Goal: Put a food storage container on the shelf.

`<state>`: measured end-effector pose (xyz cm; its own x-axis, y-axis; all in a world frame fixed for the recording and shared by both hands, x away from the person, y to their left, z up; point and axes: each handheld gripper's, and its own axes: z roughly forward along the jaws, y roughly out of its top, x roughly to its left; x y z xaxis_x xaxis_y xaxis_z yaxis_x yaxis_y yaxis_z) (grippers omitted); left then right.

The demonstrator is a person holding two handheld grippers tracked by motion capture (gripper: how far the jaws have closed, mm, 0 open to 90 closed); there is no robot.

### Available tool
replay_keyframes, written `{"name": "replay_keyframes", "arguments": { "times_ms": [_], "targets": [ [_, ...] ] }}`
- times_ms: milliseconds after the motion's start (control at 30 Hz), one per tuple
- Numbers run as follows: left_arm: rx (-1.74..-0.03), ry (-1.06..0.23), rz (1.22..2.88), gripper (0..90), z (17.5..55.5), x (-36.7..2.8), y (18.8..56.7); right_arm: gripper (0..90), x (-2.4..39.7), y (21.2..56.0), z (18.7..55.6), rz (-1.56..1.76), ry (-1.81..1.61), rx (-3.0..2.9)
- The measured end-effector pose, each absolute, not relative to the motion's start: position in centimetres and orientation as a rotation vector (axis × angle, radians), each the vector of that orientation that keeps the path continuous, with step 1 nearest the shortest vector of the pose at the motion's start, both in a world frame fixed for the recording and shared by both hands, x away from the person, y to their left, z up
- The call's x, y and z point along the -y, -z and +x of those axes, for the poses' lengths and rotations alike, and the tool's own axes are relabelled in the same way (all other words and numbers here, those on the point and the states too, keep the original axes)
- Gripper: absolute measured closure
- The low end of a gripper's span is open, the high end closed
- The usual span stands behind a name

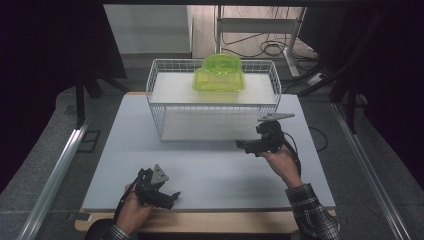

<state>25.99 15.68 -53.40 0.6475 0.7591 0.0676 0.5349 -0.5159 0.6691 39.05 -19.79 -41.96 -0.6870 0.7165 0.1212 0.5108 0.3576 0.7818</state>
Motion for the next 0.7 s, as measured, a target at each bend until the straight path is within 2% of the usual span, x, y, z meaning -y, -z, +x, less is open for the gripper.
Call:
{"name": "replay_keyframes", "arguments": {
  "times_ms": [700],
  "targets": [
    [-0.985,-0.444,2.255,0.0,26.0,-15.7,53.5,0.0,21.5,45.3,37.1,1.077,-1.152,-2.363]
  ]
}}
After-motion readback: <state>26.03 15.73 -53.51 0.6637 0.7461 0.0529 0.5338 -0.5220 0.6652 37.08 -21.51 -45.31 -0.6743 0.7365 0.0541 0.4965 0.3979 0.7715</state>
